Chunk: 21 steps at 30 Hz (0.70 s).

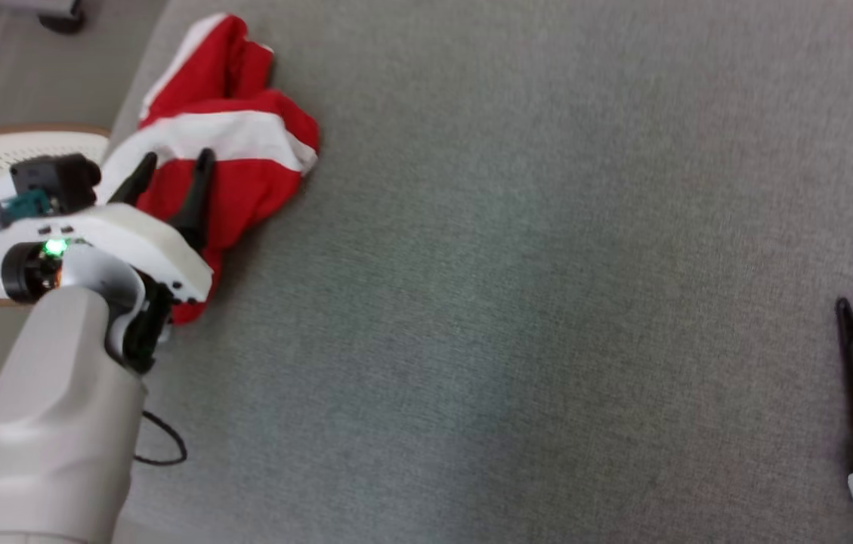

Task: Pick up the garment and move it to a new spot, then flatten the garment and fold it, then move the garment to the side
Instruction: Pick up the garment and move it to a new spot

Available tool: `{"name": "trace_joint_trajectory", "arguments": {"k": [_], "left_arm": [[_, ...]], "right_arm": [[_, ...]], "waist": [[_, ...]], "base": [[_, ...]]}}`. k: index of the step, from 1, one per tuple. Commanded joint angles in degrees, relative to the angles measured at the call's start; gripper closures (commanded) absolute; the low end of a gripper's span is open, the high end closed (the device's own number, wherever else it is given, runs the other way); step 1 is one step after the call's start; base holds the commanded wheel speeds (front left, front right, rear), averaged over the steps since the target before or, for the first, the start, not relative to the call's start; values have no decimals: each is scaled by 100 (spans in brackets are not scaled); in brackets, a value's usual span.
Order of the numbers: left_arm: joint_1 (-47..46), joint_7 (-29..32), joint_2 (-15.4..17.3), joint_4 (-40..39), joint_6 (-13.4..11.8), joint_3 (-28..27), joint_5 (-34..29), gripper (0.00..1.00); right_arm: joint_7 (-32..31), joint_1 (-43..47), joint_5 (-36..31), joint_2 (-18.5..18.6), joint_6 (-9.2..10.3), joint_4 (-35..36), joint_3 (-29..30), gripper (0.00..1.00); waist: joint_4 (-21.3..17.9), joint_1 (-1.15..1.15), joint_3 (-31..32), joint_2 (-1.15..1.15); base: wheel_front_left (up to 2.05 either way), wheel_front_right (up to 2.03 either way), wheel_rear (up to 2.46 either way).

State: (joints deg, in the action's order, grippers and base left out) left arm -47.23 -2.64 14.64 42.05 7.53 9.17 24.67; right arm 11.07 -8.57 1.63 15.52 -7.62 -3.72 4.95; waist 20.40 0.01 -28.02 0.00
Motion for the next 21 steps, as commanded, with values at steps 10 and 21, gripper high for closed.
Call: {"name": "trace_joint_trajectory", "arguments": {"k": [10, 21], "left_arm": [[-834, 386, 18, 1582, -11, 577, 337, 100], [-1266, -204, 481, 1431, -10, 744, 883, 100]], "right_arm": [[-361, -32, 15, 113, 43, -57, 119, 0], [102, 69, 143, -365, 20, -480, -97, 0]], "waist": [[-350, -1, -560, 0], [-566, -1, 492, 0]], "base": [[0, 0, 0], [0, 0, 0]]}}
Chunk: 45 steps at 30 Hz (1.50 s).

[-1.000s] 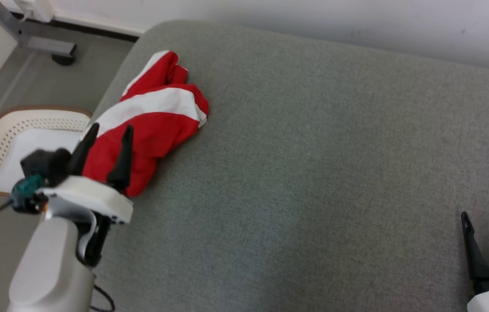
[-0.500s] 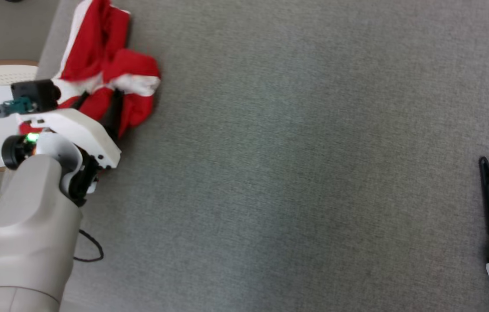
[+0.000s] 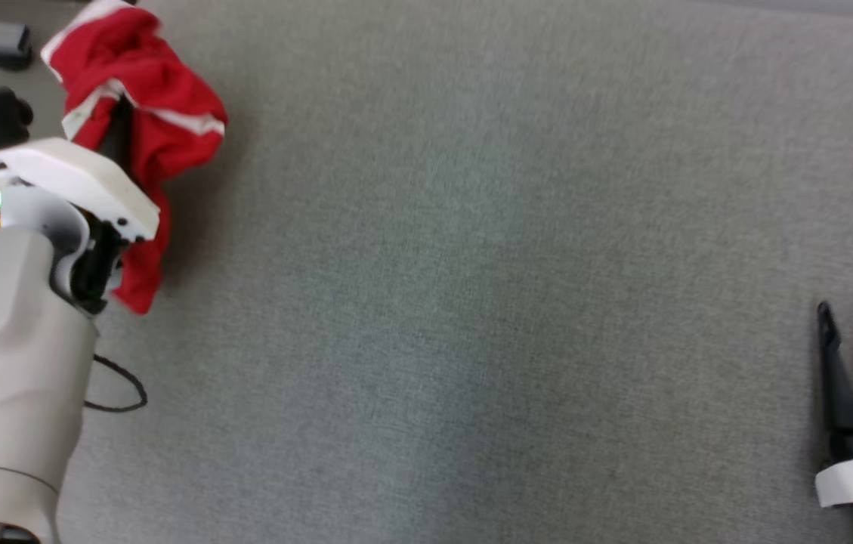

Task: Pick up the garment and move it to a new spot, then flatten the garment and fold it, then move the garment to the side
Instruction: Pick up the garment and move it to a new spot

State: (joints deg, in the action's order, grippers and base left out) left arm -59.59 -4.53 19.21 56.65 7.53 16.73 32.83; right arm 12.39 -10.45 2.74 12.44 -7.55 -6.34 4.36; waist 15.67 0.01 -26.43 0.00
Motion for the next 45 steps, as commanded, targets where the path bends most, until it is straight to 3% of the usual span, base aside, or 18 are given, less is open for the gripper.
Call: {"name": "trace_joint_trajectory", "arguments": {"k": [1, 5, 15, 29, 36, 45], "left_arm": [[-44, -19, 93, -114, -10, 9, 115, 100], [-85, 44, 283, -518, -10, 262, 228, 100], [532, 556, 398, -2391, -9, 650, 962, 100], [2529, 1251, -209, -5098, -640, 1443, 1244, 100], [3118, 1257, -530, -4942, -722, 2009, 1093, 100], [2906, 794, -962, -3308, -678, 2466, 622, 100]], "right_arm": [[14, 255, 42, -110, 14, -284, -70, 0], [162, 195, 104, -278, 14, -559, -157, 0], [278, 297, 223, -663, 15, -996, -222, 0], [279, 721, 294, -841, 15, -879, -252, 0], [279, 748, 322, -891, 15, -916, -335, 0], [279, 583, 348, -924, 15, -915, -478, 0]], "waist": [[-121, -1, 461, 0], [-288, -1, 931, 0], [-955, -1, 1846, 0], [-2076, -1, 2209, 0], [-2540, -1, 2144, 0], [-2900, -1, 1849, 0]], "base": [[0, 0, 0], [0, 0, 0], [0, 0, 0], [0, 0, 0], [0, 0, 0], [0, 0, 0]]}}
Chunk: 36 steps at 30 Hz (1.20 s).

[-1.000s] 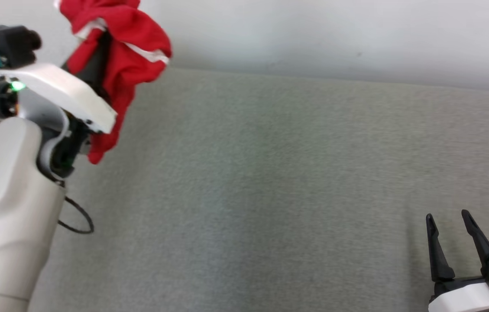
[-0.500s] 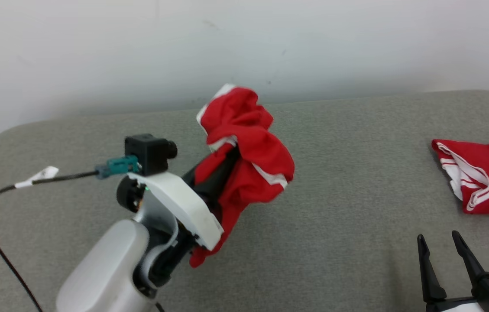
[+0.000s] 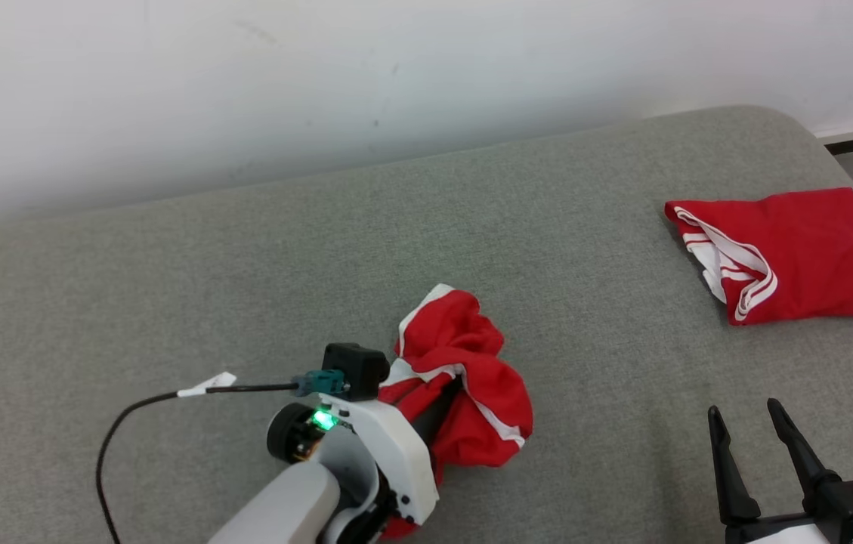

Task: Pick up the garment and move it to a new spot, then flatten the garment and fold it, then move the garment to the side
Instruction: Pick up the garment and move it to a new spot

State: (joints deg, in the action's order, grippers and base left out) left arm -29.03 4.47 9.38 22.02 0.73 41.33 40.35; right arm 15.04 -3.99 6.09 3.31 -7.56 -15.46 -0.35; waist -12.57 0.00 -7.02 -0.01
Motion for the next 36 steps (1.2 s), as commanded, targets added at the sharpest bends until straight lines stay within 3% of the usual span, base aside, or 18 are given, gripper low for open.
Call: {"name": "trace_joint_trajectory", "arguments": {"k": [1, 5, 7, 8, 9, 10, 17, 23, 26, 36], "left_arm": [[-221, -206, -5, 377, -37, -1, -190, 96], [-423, -545, -41, 1032, -136, -50, -348, 93], [-567, -744, -52, 1392, -171, -80, -431, 81], [-639, -828, -42, 1557, -170, -76, -483, 66], [-692, -882, -33, 1724, -173, -76, -510, 24], [-731, -934, -28, 1879, -158, -75, -532, 0], [-970, -1565, -50, 2770, -300, -226, -579, 0], [-813, -1909, -30, 2814, -341, -369, -606, 0], [-588, -1966, 16, 2537, -401, -545, -611, 0], [1056, -1957, 232, 324, -776, -1517, -1176, 0]], "right_arm": [[15, -69, 16, -14, 16, -6, -12, 0], [15, -75, 26, -22, 16, -21, -28, 0], [15, -59, 32, -27, 16, -36, -14, 0], [15, -52, 33, -29, 16, -45, -2, 0], [15, -49, 27, -30, 16, -63, 4, 0], [15, -60, 17, -32, 16, -77, 2, 0], [15, -78, -16, -33, 16, -124, 30, 0], [15, 77, -39, -35, 16, -123, 125, 0], [15, 173, -62, -34, 16, -73, 184, 0], [15, 445, -204, -10, 16, 140, 517, 0]], "waist": [[-93, 0, -121, 1], [-109, 0, -160, 1], [-87, 0, -163, 1], [-69, 0, -163, 1], [-50, 0, -162, 1], [-33, 0, -160, 1], [136, 0, -48, 1], [305, 0, 171, 1], [387, 0, 296, 1], [739, 0, 636, 1]], "base": [[0, 0, 0], [0, 0, 0], [0, 0, 0], [0, 0, 0], [0, 0, 0], [0, 0, 0], [0, 0, 0], [0, 0, 0], [0, 0, 0], [0, 0, 0]]}}
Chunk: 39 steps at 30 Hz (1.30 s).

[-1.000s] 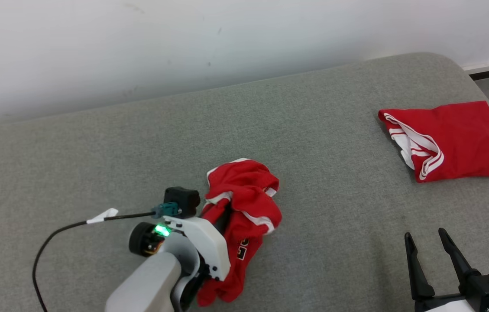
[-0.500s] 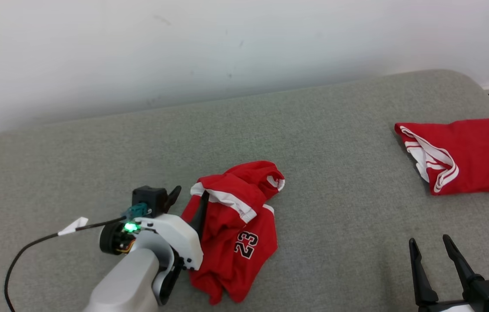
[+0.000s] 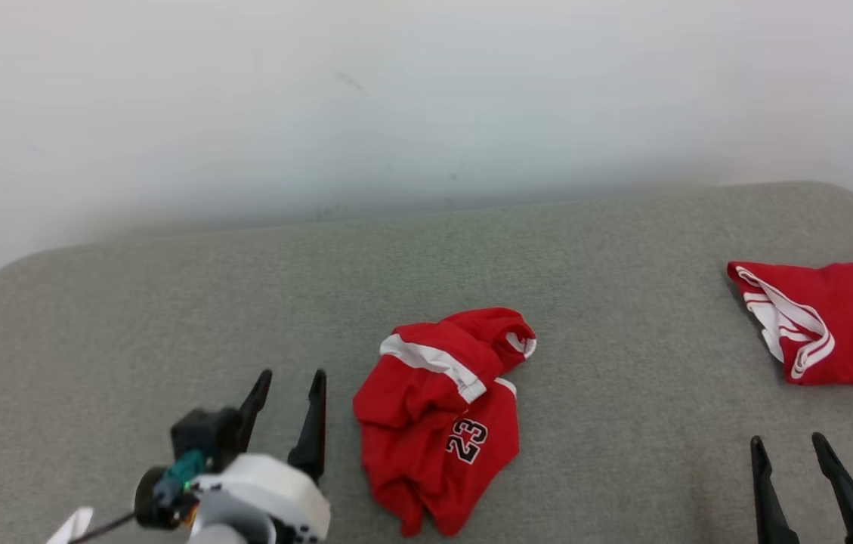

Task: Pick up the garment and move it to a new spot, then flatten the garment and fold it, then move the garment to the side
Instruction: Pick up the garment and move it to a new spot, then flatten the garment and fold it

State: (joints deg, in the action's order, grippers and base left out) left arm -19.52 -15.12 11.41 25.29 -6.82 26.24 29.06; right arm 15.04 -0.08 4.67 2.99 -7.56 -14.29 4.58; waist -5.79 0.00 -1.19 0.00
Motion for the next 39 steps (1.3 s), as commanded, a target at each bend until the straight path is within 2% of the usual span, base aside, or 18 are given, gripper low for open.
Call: {"name": "trace_joint_trajectory", "arguments": {"k": [1, 6, 11, 19, 30, 39], "left_arm": [[286, 2, 37, -186, -40, -102, -138, 0], [1095, 1, 9, -879, -125, -508, -520, 0], [1742, 1, -85, -1204, -66, -864, -895, 0], [2459, 0, -412, -1614, 197, -1557, -1412, 0], [2677, 0, -741, -1624, 722, -2121, -1857, 0], [2620, 0, -822, -1546, 901, -2326, -2006, 0]], "right_arm": [[15, 75, -68, 23, 16, 34, 64, 0], [15, 198, -105, 19, 16, 96, 175, 0], [15, 331, -162, 14, 16, 123, 178, 0], [15, 470, -132, 8, 16, -3, 72, 0], [15, 506, -93, 0, 16, -131, -46, 0], [15, 442, -50, -3, 16, -170, -123, 0]], "waist": [[97, 0, 78, 0], [284, 0, 177, 0], [477, 0, 245, 0], [711, 0, 309, 0], [787, 0, 381, 0], [683, 0, 357, 0]], "base": [[0, 0, 0], [0, 0, 0], [0, 0, 0], [0, 0, 0], [0, 0, 0], [0, 0, 0]]}}
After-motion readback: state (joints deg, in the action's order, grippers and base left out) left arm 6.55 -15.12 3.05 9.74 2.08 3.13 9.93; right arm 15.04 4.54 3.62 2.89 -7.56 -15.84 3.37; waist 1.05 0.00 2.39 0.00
